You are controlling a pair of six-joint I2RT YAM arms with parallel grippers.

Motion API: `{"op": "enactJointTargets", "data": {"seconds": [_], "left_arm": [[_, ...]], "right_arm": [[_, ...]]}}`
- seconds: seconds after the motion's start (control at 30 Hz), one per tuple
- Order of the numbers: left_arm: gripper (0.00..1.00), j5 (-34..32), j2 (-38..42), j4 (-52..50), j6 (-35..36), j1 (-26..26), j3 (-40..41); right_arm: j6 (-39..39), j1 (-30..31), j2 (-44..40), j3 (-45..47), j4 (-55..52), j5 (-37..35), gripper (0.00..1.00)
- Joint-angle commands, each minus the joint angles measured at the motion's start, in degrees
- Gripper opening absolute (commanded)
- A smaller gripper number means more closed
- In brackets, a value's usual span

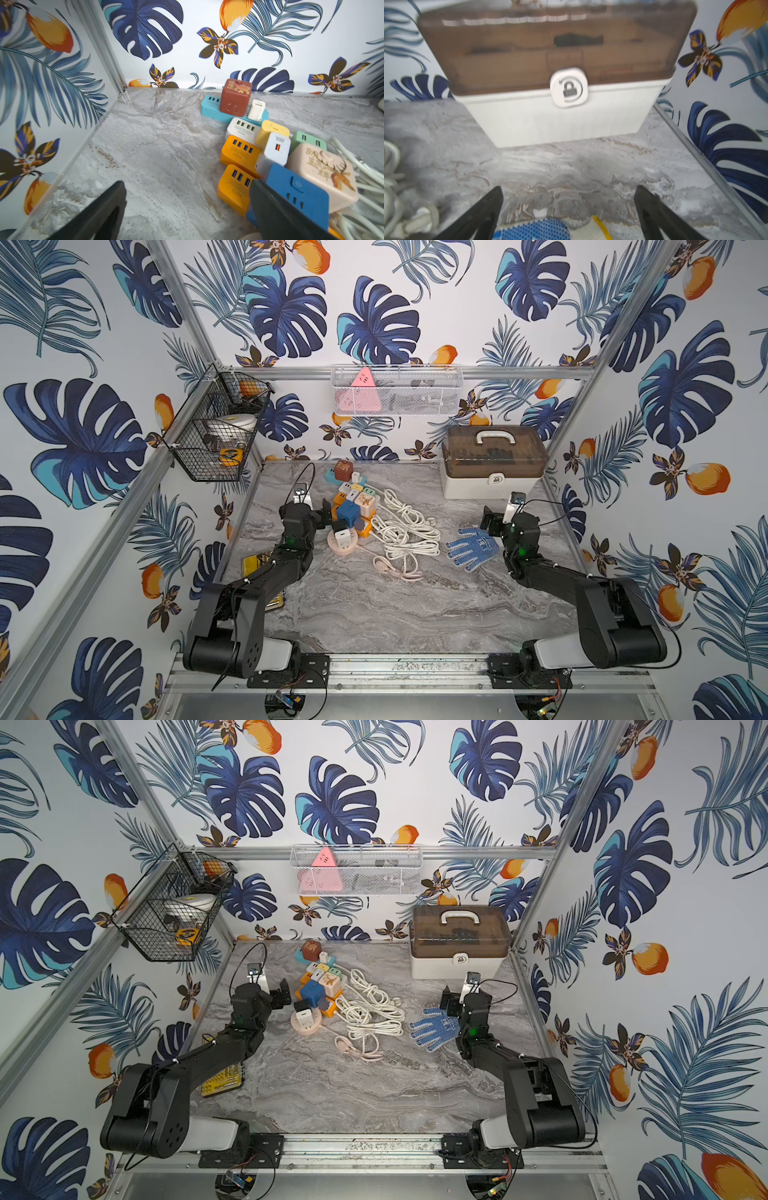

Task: Pull the plug off the socket
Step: Move the socket to the center of the board.

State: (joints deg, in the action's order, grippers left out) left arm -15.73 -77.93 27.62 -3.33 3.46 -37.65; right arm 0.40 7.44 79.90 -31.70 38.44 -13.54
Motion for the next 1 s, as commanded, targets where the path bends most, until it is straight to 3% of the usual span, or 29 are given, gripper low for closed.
{"op": "enactJointTargets", "data": {"seconds": [0.0, 0.2, 0.27, 0.33, 0.37, 0.43, 0.47, 0.5, 0.57, 0.7, 0.87, 0.97], "left_arm": [[0.99, -2.9, 3.1, -9.5, -1.4, 1.0, -4.9], [0.99, -7.7, 6.6, -18.7, -3.9, 6.8, -18.7], [0.99, -10.5, 6.9, -23.7, -7.7, 9.0, -25.7], [0.99, -7.8, 5.1, -37.9, -18.8, 9.3, -36.2], [0.99, -4.5, 3.3, -48.6, -24.4, 9.2, -42.4], [0.99, -2.4, 1.3, -58.4, -35.9, 8.9, -46.1], [0.99, 1.3, 0.8, -61.6, -41.6, 7.6, -46.2], [0.99, 7.4, 0.7, -62.3, -44.6, 5.7, -45.3], [0.99, 12.6, 1.3, -63.9, -47.6, 5.6, -43.8], [0.94, 13.8, 2.0, -82.0, -49.8, 8.6, -43.6], [0.92, 15.5, 9.9, -91.6, -47.1, 8.7, -34.4], [0.91, 15.4, 14.8, -94.0, -46.7, 8.7, -31.2]], "right_arm": [[-1.0, 2.3, -3.9, -6.9, -8.3, -1.0, 1.0], [-3.3, 12.6, -9.0, -30.3, -23.2, -3.8, 1.0], [11.3, 13.4, -7.4, -43.6, -37.6, -3.5, 1.0], [27.4, 13.3, -5.1, -53.3, -55.2, -4.4, 1.0], [33.5, 12.3, -4.2, -54.4, -58.1, -1.6, 1.0], [35.8, 6.2, -2.7, -54.6, -57.1, 18.8, 1.0], [36.8, 6.0, -1.9, -56.1, -60.1, 20.3, 1.0], [35.6, 8.1, -1.1, -58.4, -65.0, 17.8, 1.0], [30.2, 14.7, 0.8, -63.0, -73.6, 12.2, 1.0], [24.2, 27.3, 5.8, -67.7, -89.9, 8.0, 0.99], [20.0, 41.9, 9.8, -62.0, -94.2, 5.4, 0.88], [18.1, 47.7, 14.4, -61.3, -93.6, 6.8, 0.81]]}}
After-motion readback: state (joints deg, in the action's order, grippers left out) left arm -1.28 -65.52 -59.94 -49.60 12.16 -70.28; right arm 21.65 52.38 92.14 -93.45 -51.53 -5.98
